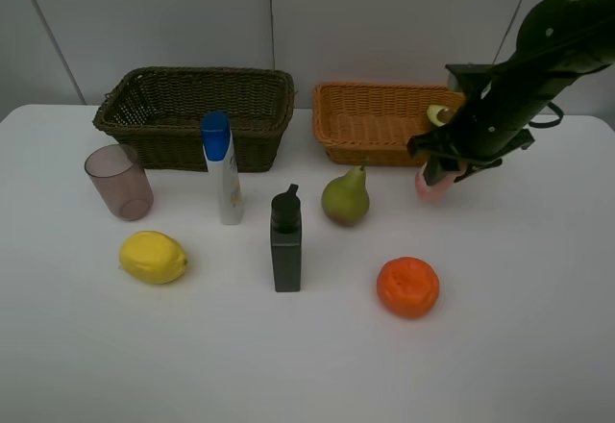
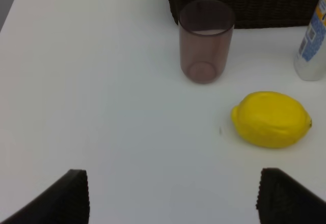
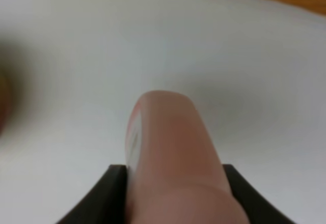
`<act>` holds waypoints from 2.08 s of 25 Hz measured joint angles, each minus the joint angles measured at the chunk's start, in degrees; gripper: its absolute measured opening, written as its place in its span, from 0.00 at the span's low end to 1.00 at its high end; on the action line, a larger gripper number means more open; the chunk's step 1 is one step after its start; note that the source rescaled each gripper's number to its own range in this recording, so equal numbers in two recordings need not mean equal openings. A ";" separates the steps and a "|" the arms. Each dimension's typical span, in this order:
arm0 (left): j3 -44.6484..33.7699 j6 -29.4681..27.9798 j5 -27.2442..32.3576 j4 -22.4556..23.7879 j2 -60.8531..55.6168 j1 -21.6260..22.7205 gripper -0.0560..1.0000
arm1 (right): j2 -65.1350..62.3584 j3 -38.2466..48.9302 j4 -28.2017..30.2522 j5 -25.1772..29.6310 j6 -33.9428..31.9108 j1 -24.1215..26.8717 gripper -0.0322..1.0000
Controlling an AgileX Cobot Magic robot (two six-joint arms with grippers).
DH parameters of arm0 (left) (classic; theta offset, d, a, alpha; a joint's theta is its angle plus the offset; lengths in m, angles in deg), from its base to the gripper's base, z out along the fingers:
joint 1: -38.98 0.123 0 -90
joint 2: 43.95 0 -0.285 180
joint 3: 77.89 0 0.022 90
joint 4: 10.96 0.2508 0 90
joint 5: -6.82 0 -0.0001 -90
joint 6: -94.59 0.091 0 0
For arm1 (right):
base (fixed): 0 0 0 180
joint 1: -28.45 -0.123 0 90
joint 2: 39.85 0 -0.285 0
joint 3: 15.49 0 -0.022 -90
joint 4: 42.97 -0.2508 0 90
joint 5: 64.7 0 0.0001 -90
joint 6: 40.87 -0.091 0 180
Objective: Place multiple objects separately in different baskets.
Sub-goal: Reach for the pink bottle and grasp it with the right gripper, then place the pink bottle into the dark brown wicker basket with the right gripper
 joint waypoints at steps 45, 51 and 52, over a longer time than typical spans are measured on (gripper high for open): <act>0.00 0.00 0.00 0.00 0.00 0.00 0.89 | 2.90 -28.46 -9.77 -6.15 5.35 -20.57 0.18; 0.00 0.00 0.00 0.00 0.00 0.00 0.89 | 13.23 -39.72 -11.97 -5.22 5.35 -21.65 0.18; 0.00 0.00 0.00 0.00 0.00 0.00 0.89 | 14.97 -41.20 -12.27 -4.99 5.35 -21.65 0.18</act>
